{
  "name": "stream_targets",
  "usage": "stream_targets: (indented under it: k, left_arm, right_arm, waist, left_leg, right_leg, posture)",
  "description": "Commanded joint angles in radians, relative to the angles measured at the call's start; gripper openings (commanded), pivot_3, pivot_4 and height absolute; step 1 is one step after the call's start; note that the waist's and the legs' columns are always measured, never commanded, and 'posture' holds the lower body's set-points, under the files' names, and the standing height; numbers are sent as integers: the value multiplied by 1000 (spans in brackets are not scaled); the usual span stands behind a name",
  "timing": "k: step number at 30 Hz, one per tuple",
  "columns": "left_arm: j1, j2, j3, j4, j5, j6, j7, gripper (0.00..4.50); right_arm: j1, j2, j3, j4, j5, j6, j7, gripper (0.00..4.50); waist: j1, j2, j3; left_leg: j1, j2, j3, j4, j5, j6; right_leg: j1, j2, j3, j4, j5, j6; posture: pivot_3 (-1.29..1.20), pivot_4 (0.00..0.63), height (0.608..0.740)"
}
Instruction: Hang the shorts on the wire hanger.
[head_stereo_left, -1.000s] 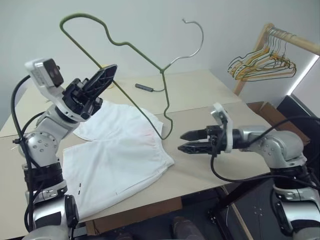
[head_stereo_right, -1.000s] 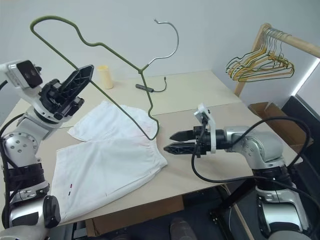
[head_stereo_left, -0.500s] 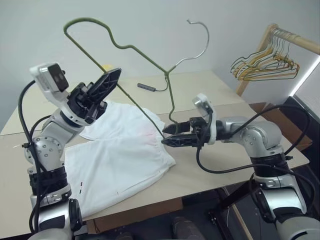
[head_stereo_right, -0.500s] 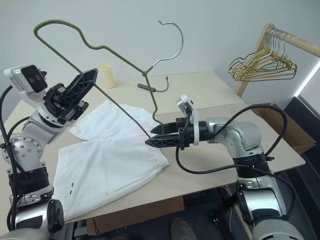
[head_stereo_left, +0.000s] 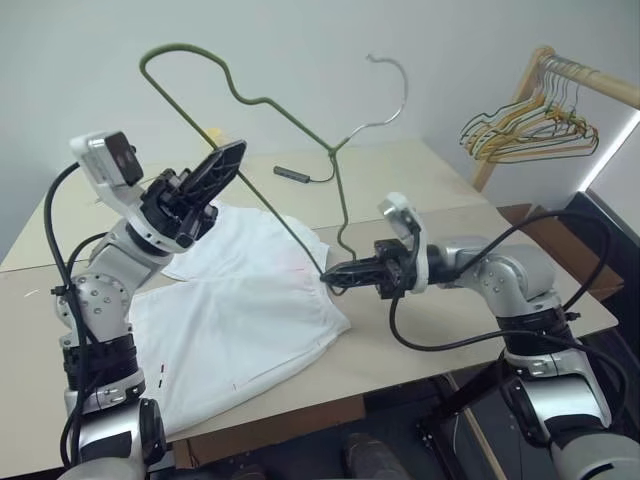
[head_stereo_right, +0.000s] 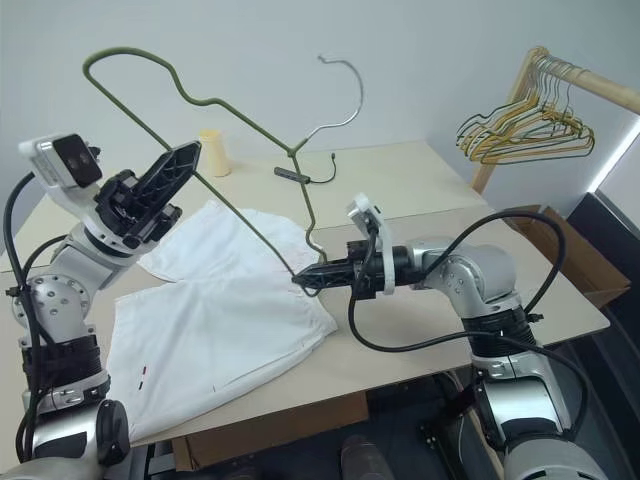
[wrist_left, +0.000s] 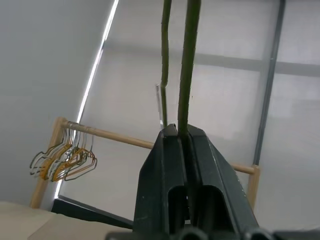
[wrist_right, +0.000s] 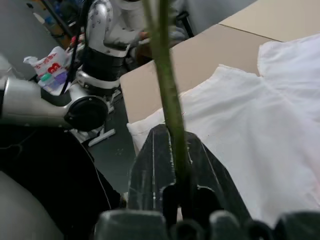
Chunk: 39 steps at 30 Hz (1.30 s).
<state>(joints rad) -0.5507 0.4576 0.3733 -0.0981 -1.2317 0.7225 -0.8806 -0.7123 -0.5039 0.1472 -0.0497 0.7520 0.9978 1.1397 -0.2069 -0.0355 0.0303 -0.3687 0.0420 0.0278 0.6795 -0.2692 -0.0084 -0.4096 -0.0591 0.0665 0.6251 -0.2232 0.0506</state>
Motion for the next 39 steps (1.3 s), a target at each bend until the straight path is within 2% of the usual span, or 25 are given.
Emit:
stream_targets:
  k: [1, 3, 6, 13, 18, 23, 26, 30, 34, 39]
  left_arm:
    - [-15, 1, 1, -23, 20, -35, -17, 0]
    - [-6, -6, -7, -28, 51, -54, -19, 0]
    - [7, -6, -26, -29, 96, -67, -8, 700]
    - [118, 91, -139, -42, 336, -83, 31, 2925]
    - [201, 201, -252, -56, 586, -159, 56, 4479]
    - [266, 311, -297, -101, 703, -222, -31, 4479]
    - [282, 324, -310, -108, 736, -256, -47, 4479]
    - [299, 331, -318, -115, 761, -282, -75, 4479]
    - [300, 324, -326, -113, 781, -291, -79, 4479]
    - [298, 326, -327, -118, 786, -284, -86, 4479]
  right_arm:
    - [0, -11, -12, -12, -12, -15, -9, 28]
    - [-1, -8, -19, -6, -13, -18, -19, 28]
    - [-5, -1, -45, 1, 4, -7, -37, 0]
    - [14, -5, -139, -15, 81, 52, -97, 0]
    - [87, -101, -190, -46, 144, 184, -106, 0]
    - [165, -231, -170, -22, 167, 373, -118, 0]
    - [194, -278, -157, 1, 152, 422, -123, 0]
    - [198, -354, -108, 144, 184, 569, -28, 0]
    - [191, -421, -9, 262, 165, 599, 68, 0]
    - [142, -430, 96, 397, 105, 557, 149, 0]
  waist:
    - [0, 0, 0]
    - [0, 0, 0]
    - [-1, 0, 0]
    - [-3, 0, 0]
    - [5, 1, 0]
    - [12, 1, 1]
    - [14, 2, 2]
    - [16, 2, 2]
    - [18, 2, 2]
    - [16, 3, 2]
  left_leg:
    - [0, 0, 0, 0, 0, 0]
    - [0, 0, 0, 0, 0, 0]
    - [0, 0, 0, 0, 0, 0]
    - [0, 0, 0, -1, 0, 0]
    - [0, 0, 0, -1, 0, 0]
    - [-2, 0, 2, -2, 0, 0]
    - [-4, 0, 4, -1, 0, 0]
    - [-5, 1, 5, -1, 0, 0]
    - [-6, 1, 5, -1, 0, 0]
    - [-6, 1, 6, -1, 0, 0]
  right_leg:
    - [0, 0, 0, 0, 0, 0]
    - [0, 0, 0, 0, 0, 0]
    - [0, 0, 0, 0, 0, -1]
    - [0, 0, 0, 0, 1, -1]
    - [-1, 0, 0, 0, 0, -1]
    - [-3, 0, 0, -1, 0, -1]
    - [-8, 0, 3, 1, 0, -1]
    - [-9, 0, 3, 1, -1, 0]
    - [-10, 0, 3, 1, 0, -1]
    - [-10, 0, 4, 1, -1, 1]
  posture:
    - [-172, 0, 740]
    - [-173, 0, 740]
    - [-172, 0, 740]
    - [-174, 0, 740]
    - [-161, 0, 740]
    - [-158, 0, 740]
    - [-158, 0, 740]
    - [-159, 0, 740]
    - [-156, 0, 740]
    - [-151, 0, 740]
